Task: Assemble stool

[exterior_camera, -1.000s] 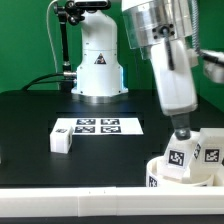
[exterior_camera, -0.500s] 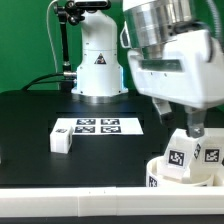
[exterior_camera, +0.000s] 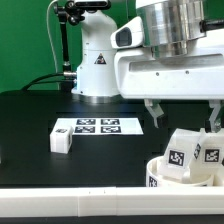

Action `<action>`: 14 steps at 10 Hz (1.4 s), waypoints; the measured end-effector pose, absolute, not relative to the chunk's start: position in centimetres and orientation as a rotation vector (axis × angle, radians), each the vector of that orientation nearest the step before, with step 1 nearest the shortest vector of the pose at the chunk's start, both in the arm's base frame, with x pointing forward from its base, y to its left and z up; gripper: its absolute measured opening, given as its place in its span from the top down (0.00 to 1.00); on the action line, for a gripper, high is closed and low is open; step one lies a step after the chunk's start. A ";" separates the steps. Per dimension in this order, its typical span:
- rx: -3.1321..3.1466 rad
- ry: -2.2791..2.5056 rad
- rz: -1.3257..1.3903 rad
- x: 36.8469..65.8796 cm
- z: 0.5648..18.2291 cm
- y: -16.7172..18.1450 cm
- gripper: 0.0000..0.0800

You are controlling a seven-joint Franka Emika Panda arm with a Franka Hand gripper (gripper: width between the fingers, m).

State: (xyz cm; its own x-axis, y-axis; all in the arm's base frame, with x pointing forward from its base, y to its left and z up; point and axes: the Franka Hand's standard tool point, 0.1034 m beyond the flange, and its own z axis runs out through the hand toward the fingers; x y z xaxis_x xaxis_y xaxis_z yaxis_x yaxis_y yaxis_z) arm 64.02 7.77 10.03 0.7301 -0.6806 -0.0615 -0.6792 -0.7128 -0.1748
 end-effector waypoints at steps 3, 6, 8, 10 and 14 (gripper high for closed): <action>-2.865 0.770 -0.043 64.0 10.0 7.6 0.19; -3.012 0.223 -0.083 64.0 10.0 7.8 0.19; -3.029 0.003 -0.094 64.1 10.2 8.1 0.19; -3.026 -0.217 -0.107 64.1 10.1 7.8 0.19; -2.971 -0.836 -0.133 64.2 9.5 7.2 0.19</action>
Offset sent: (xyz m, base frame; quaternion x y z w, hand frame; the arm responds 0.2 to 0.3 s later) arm 0.0017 0.0004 -0.0012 -0.0507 0.0204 -0.2908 0.9552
